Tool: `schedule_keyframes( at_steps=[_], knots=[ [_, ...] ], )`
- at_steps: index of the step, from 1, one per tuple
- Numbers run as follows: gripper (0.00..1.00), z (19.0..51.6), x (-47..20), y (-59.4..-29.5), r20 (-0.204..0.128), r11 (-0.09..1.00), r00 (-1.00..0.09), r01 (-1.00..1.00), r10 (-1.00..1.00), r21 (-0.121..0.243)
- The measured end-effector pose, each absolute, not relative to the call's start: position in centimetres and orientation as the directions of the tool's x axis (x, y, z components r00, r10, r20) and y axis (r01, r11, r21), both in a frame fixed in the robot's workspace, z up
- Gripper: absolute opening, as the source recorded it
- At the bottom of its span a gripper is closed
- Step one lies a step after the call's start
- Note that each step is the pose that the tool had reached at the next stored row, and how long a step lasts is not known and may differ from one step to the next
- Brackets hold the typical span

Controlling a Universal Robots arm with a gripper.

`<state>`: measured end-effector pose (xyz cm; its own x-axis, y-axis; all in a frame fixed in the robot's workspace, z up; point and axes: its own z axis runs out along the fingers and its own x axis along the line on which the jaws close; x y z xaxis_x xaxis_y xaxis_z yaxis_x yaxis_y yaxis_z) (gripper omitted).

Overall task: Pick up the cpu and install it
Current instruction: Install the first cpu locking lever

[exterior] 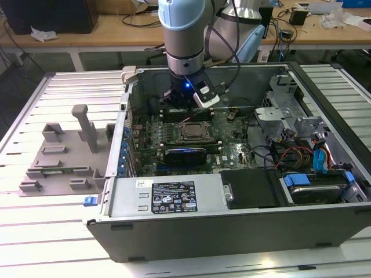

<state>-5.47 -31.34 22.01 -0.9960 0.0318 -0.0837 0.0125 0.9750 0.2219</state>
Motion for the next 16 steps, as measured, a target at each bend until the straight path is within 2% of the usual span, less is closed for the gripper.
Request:
schedule_keyframes(
  at_steps=[16],
  knots=[
    [0.11, 21.65, -5.42, -31.08, -0.084, 0.976, -0.996, 0.013, 0.032, 0.219]
  ],
)
